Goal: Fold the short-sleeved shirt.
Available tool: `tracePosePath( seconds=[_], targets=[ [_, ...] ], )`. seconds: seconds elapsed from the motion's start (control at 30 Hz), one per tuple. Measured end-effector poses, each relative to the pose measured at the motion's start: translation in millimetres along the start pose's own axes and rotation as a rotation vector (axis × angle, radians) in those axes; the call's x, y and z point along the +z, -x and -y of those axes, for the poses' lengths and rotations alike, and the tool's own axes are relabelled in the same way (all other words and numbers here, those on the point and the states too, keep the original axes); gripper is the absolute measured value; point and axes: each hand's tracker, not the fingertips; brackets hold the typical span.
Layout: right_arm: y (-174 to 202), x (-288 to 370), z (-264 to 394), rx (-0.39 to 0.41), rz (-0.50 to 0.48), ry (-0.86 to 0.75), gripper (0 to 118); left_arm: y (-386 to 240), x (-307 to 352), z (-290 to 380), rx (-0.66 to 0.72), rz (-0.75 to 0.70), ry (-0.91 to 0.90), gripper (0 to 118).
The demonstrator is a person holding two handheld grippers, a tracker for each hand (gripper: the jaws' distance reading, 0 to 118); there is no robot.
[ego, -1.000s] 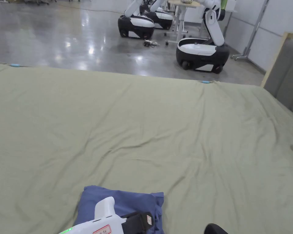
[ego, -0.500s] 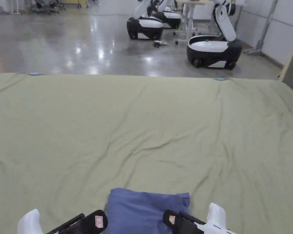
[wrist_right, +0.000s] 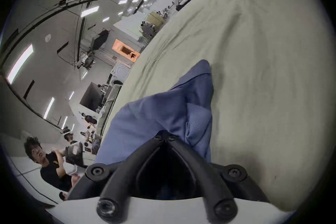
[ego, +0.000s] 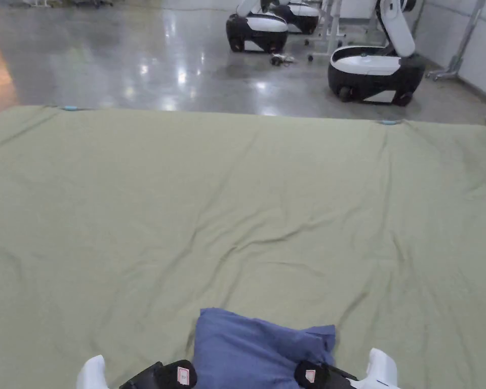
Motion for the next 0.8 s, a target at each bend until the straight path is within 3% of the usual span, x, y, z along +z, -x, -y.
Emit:
tracePosePath(
  seconds=[0.13, 0.27, 0.33, 0.37, 0.4, 0.43, 0.47, 0.5, 0.57, 0.7, 0.8],
  targets=[
    [3.1, 1.7, 1.8, 0.008, -0.012, -0.015, 4, 4.7, -14.9, -12.0, 0.064, 0.075, 0.012, 118],
    [8.7, 5.1, 2.5, -0.016, -0.032, -0.017, 4, 18.1, -46.6, -14.0, 0.224, 0.309, 0.1, 118],
    [12.3, 5.7, 4.4, -0.006, -0.03, -0.021, 4, 22.3, -60.0, -14.8, 0.265, 0.341, 0.083, 115],
    [14.2, 6.1, 5.5, 0.002, -0.027, -0.026, 4, 21.5, -64.4, -16.2, 0.263, 0.326, 0.088, 108],
    [17.2, 8.3, 5.3, 0.007, -0.024, -0.028, 4, 19.8, -68.4, -17.1, 0.255, 0.322, 0.092, 91],
    [17.5, 8.5, 5.1, 0.007, -0.025, -0.029, 4, 17.8, -73.5, -14.7, 0.247, 0.261, 0.107, 53],
    [17.3, 8.4, 4.7, 0.005, -0.024, -0.029, 4, 16.6, -78.6, -10.8, 0.23, 0.194, 0.116, 33],
    [17.5, 8.6, 4.7, -0.001, -0.026, -0.03, 4, 16.0, -86.3, -6.4, 0.195, 0.106, 0.132, 31],
    [13.6, 8.1, 3.6, -0.006, -0.023, -0.03, 4, 14.5, -82.8, -5.6, 0.185, 0.158, 0.105, 27],
    [19.4, 8.7, 3.3, 0.027, -0.003, -0.028, 4, -12.1, -76.4, -8.1, 0.07, -0.001, 0.114, 21],
    [23.9, 10.9, 2.3, 0.041, -0.004, -0.024, 4, -24.4, -66.0, -15.5, 0.038, 0.014, 0.125, 20]
  ],
)
